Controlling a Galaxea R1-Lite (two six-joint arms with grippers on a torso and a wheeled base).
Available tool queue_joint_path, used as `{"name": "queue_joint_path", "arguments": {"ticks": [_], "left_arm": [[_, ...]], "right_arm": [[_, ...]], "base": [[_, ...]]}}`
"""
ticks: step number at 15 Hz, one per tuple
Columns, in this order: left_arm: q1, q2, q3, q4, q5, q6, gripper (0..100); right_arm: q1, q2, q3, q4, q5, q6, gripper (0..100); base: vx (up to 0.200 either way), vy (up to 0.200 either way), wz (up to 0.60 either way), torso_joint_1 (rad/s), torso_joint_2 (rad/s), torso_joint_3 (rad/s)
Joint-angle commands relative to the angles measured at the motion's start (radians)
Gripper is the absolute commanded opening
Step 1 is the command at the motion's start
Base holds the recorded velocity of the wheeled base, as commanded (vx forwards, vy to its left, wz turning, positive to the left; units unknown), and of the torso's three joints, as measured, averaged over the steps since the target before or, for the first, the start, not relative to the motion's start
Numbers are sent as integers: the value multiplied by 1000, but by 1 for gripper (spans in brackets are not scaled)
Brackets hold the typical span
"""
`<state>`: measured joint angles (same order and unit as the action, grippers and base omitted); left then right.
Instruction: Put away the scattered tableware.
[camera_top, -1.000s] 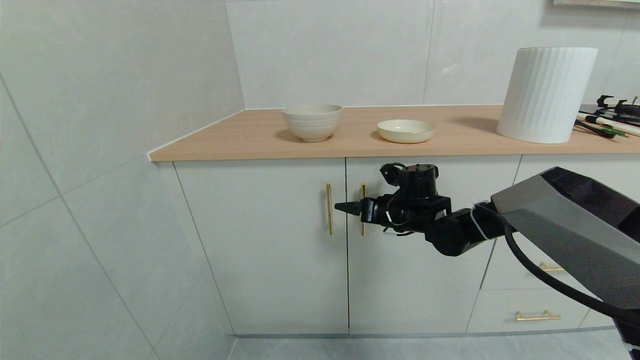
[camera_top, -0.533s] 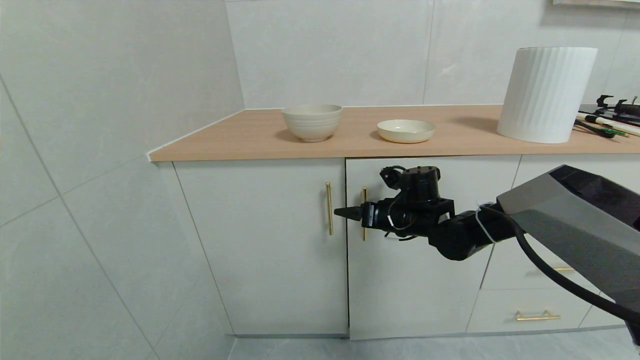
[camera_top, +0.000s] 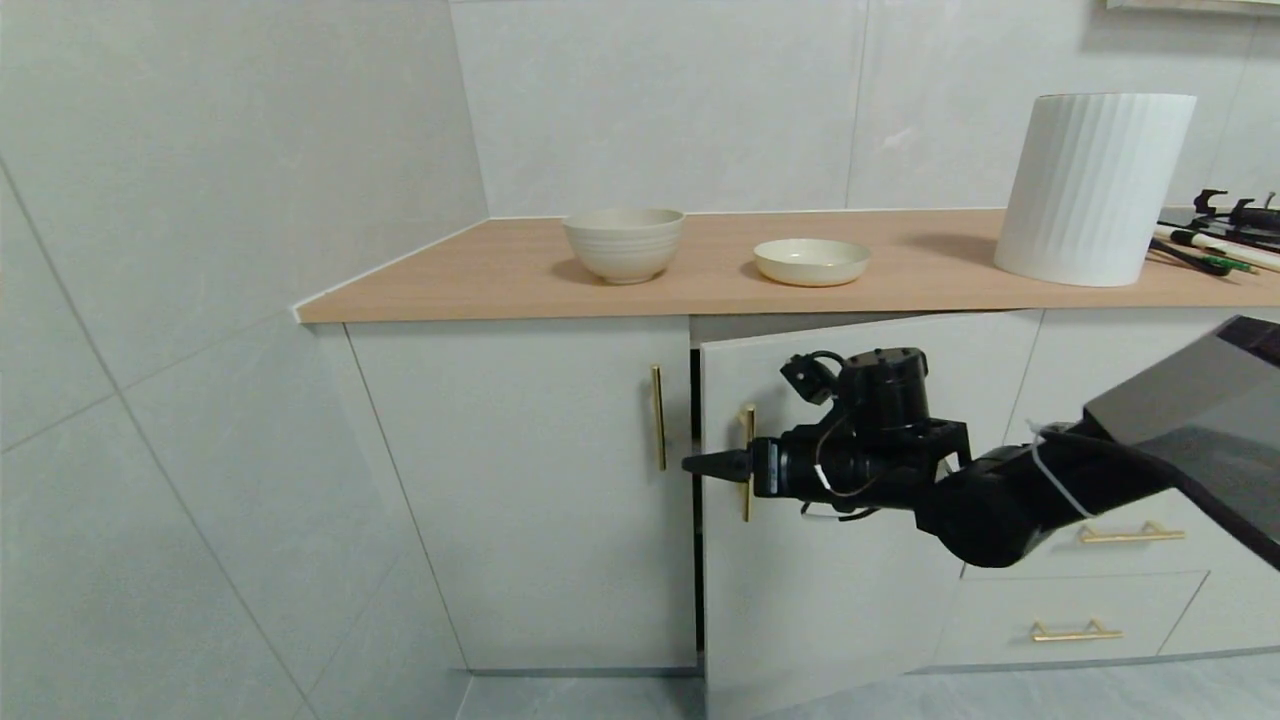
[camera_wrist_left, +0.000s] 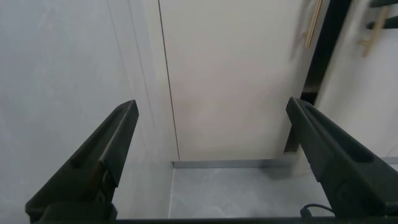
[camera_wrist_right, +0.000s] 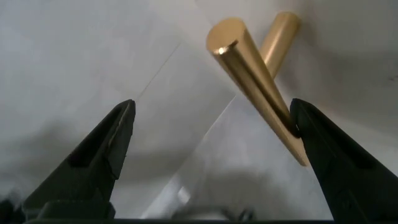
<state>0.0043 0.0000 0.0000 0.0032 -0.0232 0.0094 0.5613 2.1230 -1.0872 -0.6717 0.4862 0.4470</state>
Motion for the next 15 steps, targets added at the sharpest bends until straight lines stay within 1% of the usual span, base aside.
{"name": "queue_joint_path", "arguments": {"ticks": [1, 6, 9, 12, 13, 14, 15], "left_arm": [[0, 0, 0, 0, 0, 0, 100], [0, 0, 0, 0, 0, 0, 100], [0, 0, 0, 0, 0, 0, 100], [0, 0, 0, 0, 0, 0, 100], [0, 0, 0, 0, 0, 0, 100], [0, 0, 0, 1, 0, 14, 100], [0, 0, 0, 1, 0, 12, 100]], "right_arm": [[6, -187, 205, -42, 83, -8, 100], [3, -287, 333, -46, 83, -5, 100], [3, -324, 382, -46, 91, -5, 100], [8, -388, 480, -58, 107, -8, 100], [9, -403, 489, -71, 127, -8, 100], [8, -417, 491, -77, 144, -8, 100], [9, -426, 492, -77, 150, -7, 100]], "base": [[0, 0, 0, 0, 0, 0], [0, 0, 0, 0, 0, 0], [0, 0, 0, 0, 0, 0], [0, 0, 0, 0, 0, 0], [0, 0, 0, 0, 0, 0], [0, 0, 0, 0, 0, 0], [0, 0, 0, 0, 0, 0]]}}
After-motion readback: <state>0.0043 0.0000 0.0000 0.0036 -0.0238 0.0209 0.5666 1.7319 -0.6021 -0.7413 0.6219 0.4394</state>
